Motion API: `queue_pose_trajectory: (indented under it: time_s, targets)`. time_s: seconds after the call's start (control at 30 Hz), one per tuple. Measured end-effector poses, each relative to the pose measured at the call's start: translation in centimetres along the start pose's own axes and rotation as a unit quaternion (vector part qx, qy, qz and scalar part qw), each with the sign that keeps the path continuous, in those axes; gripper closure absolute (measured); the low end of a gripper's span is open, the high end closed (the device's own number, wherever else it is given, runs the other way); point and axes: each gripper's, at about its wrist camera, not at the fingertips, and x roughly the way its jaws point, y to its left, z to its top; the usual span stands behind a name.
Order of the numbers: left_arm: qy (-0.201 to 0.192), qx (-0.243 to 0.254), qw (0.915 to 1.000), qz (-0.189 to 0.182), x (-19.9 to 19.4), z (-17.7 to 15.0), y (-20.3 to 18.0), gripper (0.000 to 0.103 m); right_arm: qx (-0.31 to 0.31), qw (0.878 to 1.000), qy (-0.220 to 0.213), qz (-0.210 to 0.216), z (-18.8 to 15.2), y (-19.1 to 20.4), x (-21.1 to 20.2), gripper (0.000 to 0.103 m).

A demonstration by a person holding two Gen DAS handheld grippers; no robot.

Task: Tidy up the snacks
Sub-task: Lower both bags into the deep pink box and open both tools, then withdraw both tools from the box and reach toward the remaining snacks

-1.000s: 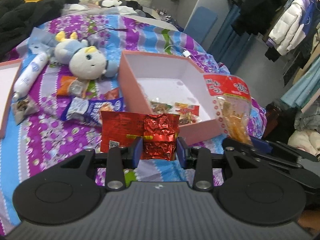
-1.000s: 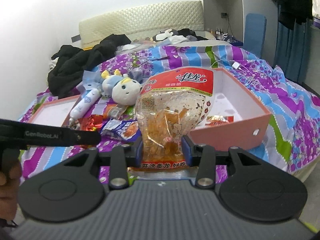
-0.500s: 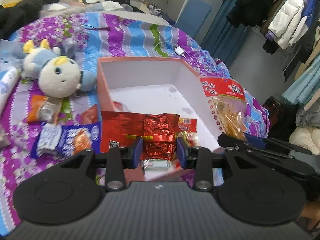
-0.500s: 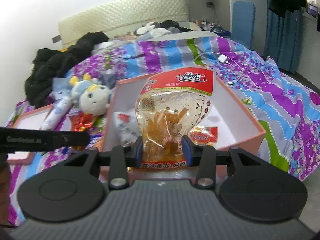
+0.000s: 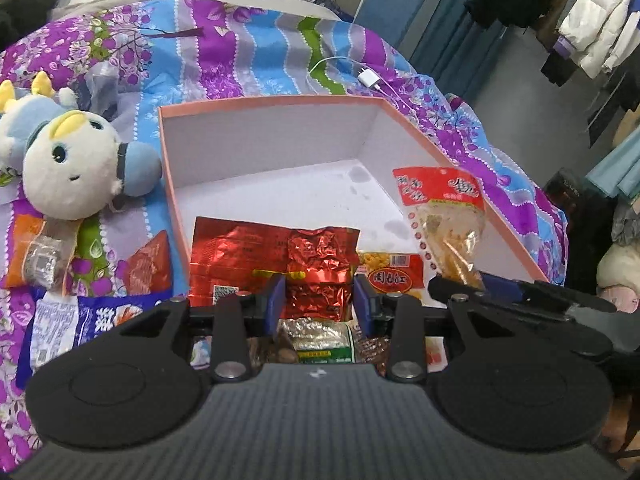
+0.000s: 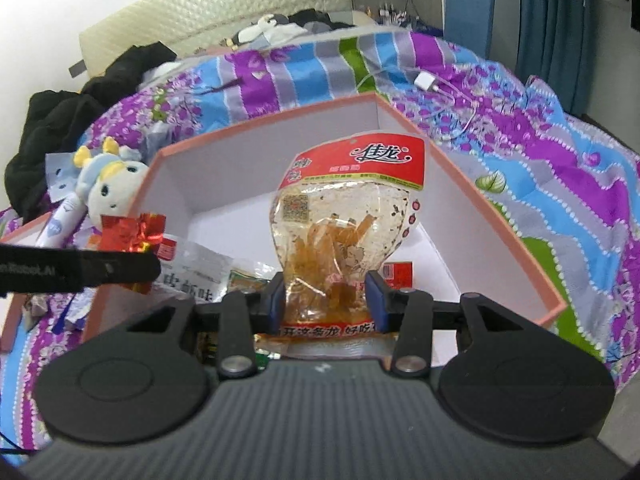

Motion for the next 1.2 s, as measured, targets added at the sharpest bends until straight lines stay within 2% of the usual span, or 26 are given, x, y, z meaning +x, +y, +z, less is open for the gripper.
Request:
queue_pose_trajectory:
  time_s: [0.1,0.17,0.2,0.33,0.67,1.0,1.2]
  targets:
    - [-0.002,-0.004,1.0000,-0.008,0.6,0.4,0.2,0.054,0.006,1.000,0.006,-0.003,0.2,-0.1,0.8,0.051]
    - [-0.002,-0.004,0.9999,-0.010,0.6,0.5,0.2,0.047,0.005,1.000,0.008,-0.004,0.3,0.0,1.0,0.033]
    - [-0.007,-0.002,0.9999,-0.007,0.5,0.6,0.2,0.046,0.005,1.000,0.005,-0.005,0.3,0.0,0.9,0.030]
    - [-0.022,-0.004,0.9996,-0.015,-1.4,0.3,0.1,0.044,-0.012,1.000,-0.012,-0.018,0.3,0.4,-0.4,0.030]
    - [-0.063,-0.002,0.9979,0.015,-9.8,-2.7,-0.1,0.044,-0.004,0.999,-0.044,0.006,-1.1,2.0,-7.1,0.030]
    - [-0.089,0.014,0.9953,0.034,-18.9,-7.9,-0.5,0.044,-0.001,0.996,-0.084,0.021,-3.7,4.7,-14.2,0.030]
    - [-0.111,0.006,0.9930,0.040,-23.4,-11.2,-0.5,0.044,-0.008,0.994,-0.102,0.035,-5.5,6.6,-17.6,0.030]
